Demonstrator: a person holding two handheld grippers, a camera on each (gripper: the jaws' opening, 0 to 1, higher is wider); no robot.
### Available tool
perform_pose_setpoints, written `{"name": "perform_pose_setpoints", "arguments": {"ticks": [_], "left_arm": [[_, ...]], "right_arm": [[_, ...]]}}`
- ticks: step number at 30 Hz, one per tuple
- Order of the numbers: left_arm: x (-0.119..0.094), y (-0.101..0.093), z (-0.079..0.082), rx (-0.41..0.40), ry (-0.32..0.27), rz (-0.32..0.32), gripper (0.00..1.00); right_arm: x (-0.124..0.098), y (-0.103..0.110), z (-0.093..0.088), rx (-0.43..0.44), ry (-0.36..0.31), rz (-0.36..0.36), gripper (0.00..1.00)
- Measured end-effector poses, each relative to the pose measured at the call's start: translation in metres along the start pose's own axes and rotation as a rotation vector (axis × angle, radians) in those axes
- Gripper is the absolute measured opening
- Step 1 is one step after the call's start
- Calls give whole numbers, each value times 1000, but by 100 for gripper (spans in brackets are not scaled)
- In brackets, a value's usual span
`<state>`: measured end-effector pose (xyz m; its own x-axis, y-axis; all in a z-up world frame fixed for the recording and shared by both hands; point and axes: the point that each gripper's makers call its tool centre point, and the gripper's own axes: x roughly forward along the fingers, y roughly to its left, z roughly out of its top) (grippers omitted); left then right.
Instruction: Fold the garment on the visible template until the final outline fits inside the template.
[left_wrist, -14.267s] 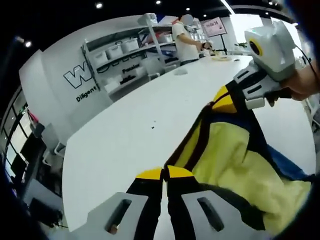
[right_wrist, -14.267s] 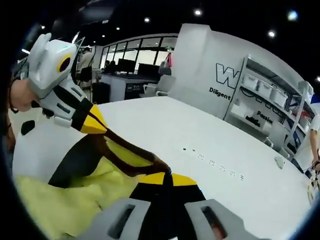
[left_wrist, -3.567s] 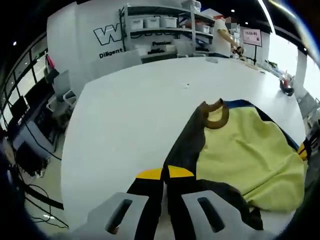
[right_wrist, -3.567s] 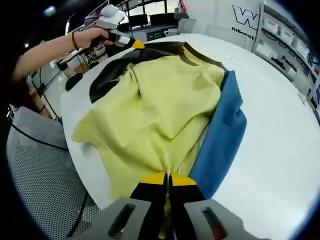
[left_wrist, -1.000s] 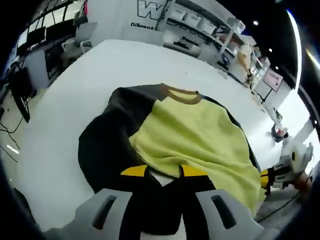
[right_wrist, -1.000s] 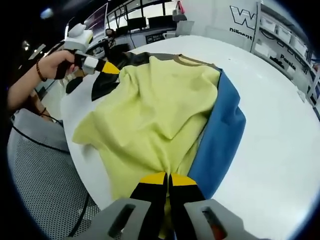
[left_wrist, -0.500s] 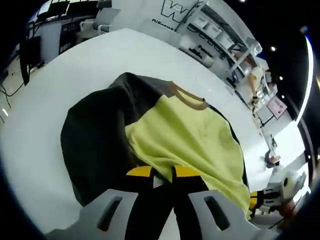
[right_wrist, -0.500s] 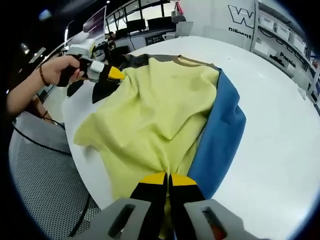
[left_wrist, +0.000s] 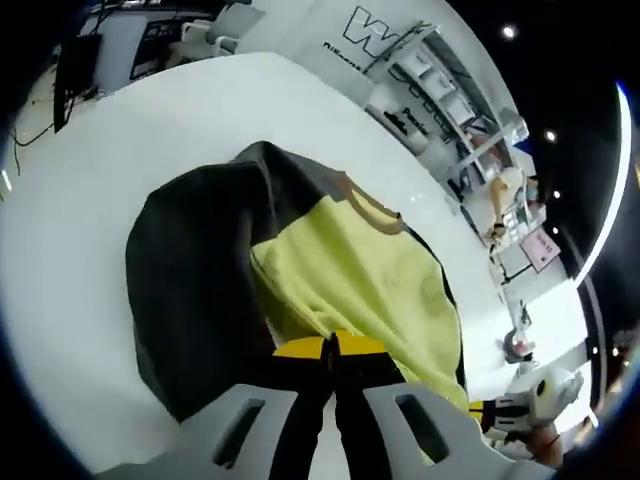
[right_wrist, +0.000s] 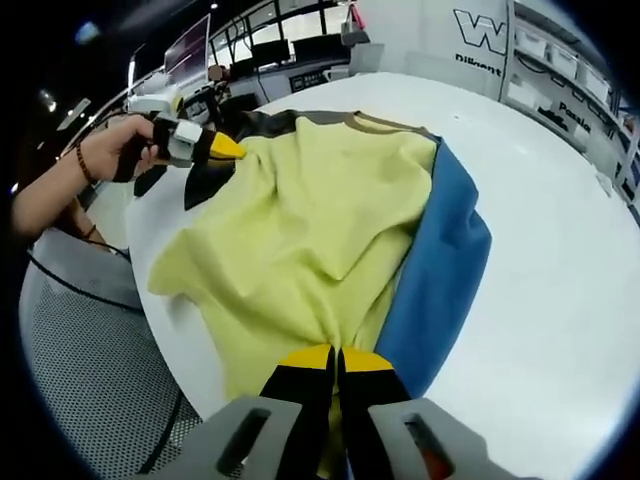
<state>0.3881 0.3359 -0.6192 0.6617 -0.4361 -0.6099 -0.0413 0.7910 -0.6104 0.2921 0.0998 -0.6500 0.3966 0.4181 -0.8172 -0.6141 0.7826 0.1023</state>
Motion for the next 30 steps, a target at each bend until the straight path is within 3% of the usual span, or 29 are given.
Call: {"name": "perform_pose_setpoints", "arguments": {"ticks": [5, 14, 19, 21, 23, 25, 29, 30], "left_arm": [[-13, 5, 8, 43, 10, 5, 0], [-36, 14, 10, 31, 30, -8, 0], [-40, 25, 18, 85, 62, 13, 0], [-40, 32, 18, 143, 109, 26, 0], [-47, 39, 7, 241, 181, 73, 0], [-47, 37, 10, 309, 193, 87, 0], [-45, 32, 11, 321, 202, 84, 0], [-51, 25, 7, 356, 216, 95, 0]], "right_arm": [[-1, -1, 0, -8, -1, -4, 0], [-2, -3, 0, 11, -1, -5, 0], [-3, -3, -2, 15, 2, 6, 0], [-3, -3, -2, 12, 3, 9, 0], [-3, -3, -2, 58, 15, 19, 0], [-3, -5, 1, 31, 23, 23, 0], [-5, -4, -1, 33, 32, 33, 0], [-6, -4, -1, 24, 34, 34, 0]]}}
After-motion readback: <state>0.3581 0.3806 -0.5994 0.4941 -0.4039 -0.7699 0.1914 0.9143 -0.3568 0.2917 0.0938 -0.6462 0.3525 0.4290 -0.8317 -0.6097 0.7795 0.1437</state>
